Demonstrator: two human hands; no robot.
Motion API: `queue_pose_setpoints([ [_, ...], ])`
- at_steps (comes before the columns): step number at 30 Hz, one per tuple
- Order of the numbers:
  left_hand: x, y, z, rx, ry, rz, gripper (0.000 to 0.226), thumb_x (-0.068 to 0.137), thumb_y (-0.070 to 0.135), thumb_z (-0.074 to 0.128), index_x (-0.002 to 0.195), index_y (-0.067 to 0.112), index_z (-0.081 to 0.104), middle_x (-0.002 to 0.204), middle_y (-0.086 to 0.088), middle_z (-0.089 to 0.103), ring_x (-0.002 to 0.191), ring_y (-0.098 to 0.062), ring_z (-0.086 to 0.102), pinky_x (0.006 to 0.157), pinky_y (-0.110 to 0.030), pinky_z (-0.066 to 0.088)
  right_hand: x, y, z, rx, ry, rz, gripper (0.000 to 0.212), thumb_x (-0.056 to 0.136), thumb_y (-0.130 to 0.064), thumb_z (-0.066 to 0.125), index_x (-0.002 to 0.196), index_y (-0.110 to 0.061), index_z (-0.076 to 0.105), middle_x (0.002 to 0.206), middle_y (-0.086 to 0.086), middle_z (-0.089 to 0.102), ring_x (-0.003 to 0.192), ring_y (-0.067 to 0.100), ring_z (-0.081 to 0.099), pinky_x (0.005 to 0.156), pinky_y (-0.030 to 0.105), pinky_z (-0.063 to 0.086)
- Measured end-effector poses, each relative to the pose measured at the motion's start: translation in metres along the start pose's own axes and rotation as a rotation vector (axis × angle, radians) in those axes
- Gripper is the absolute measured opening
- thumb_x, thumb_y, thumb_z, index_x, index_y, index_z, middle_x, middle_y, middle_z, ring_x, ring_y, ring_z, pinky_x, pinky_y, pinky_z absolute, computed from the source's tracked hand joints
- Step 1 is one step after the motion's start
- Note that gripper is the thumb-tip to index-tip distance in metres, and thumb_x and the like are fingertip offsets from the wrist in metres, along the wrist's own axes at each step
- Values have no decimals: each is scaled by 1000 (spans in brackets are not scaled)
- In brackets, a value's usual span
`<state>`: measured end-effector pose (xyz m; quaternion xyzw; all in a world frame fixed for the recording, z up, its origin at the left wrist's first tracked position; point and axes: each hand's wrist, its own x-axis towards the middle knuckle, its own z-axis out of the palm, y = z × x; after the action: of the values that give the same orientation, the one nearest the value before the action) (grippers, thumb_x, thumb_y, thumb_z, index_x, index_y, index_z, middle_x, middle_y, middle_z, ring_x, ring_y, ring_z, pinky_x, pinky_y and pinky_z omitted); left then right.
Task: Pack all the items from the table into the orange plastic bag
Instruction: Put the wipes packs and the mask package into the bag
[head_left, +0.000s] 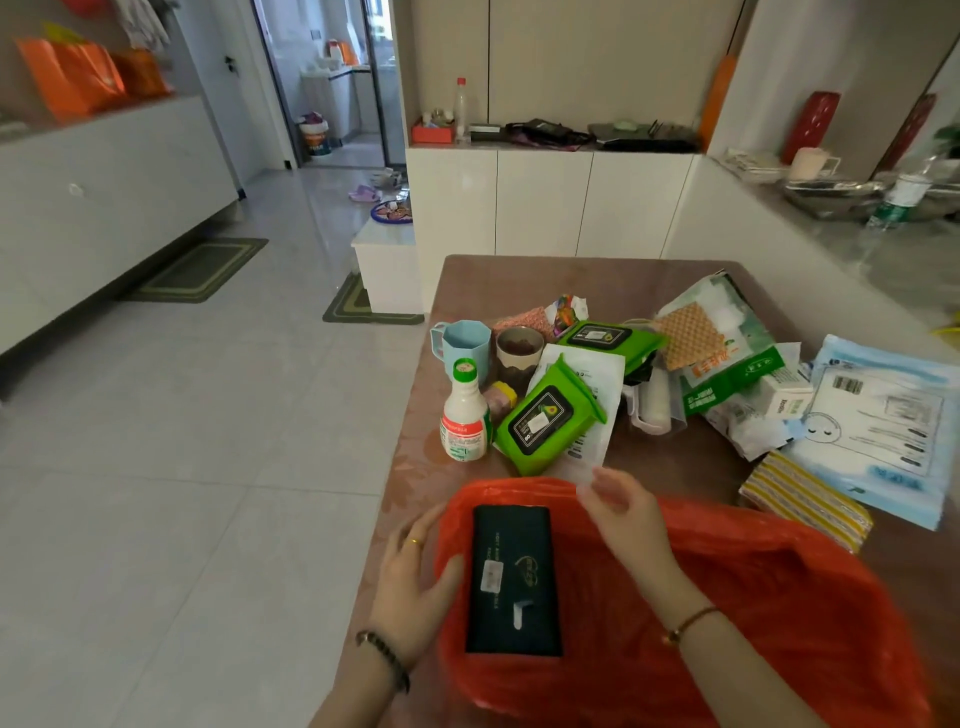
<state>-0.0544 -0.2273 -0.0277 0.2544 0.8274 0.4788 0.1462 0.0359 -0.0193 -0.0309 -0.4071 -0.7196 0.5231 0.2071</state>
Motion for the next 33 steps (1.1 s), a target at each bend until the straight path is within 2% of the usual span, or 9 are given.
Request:
queue_pose_setpoints([
  [6,51,35,34,-16,-57,106,53,85,19,58,134,26,38,133,7,41,118,0,36,99,-12,25,89,-19,9,26,79,127,60,79,-18,70,130,-3,43,132,17,52,116,31,54,97,42,45],
  [9,76,48,55,-66,-80,63,53,86,19,58,134,26,37,133,7,41,119,0,35,98,-13,26,120,-15,23,148,47,308,46,81,-20,68,119,0,52,113,21,64,84,31,66,63,32,58],
  [11,93,54,66,-94,-86,40,54,85,15,59,134,21,38,135,0,43,122,-7,39,102,-19,30,131,-15,30,131,31,353,37,85,-26,62,113,-3,52,100,21,67,61,26,64,42,25,54],
  [14,108,59,77,-127,-82,1,55,84,12,60,134,15,38,134,-7,47,125,-17,44,107,-34,36,136,-17,32,-37,130,192,20,91,-22,53,99,-4,55,96,23,65,84,37,64,68,42,52],
  [18,119,58,82,-230,-82,-26,55,83,5,59,133,11,37,129,-7,51,120,-20,50,102,-31,41,132,-34,12,90,152,-156,24,97,-17,41,74,-11,47,74,14,66,72,27,66,59,32,53],
  [21,126,57,88,-308,-100,-87,58,84,0,57,136,5,32,134,-14,48,122,-23,49,105,-43,40,135,-41,5,65,37,-210,10,91,-21,54,88,-11,53,87,13,67,81,22,65,67,28,54],
  [25,126,50,99,-326,-142,-166,60,85,2,57,137,13,29,120,-2,53,98,-6,53,92,-26,47,130,-24,25,-142,-173,-16,63,74,-28,75,121,-2,43,116,10,57,109,23,55,93,32,44],
  [29,119,48,99,-350,-186,-215,63,86,0,55,139,14,23,127,-4,46,97,-5,49,81,-18,46,128,-12,29,-108,-58,13,38,76,-12,73,107,2,58,105,16,66,99,29,62,79,29,47],
  [33,105,57,83,-431,-97,-93,59,84,-7,55,134,8,29,136,-13,42,99,0,51,75,-5,47,116,-30,14,-98,97,-192,14,82,-8,64,90,4,66,86,19,68,82,31,61,65,27,38],
])
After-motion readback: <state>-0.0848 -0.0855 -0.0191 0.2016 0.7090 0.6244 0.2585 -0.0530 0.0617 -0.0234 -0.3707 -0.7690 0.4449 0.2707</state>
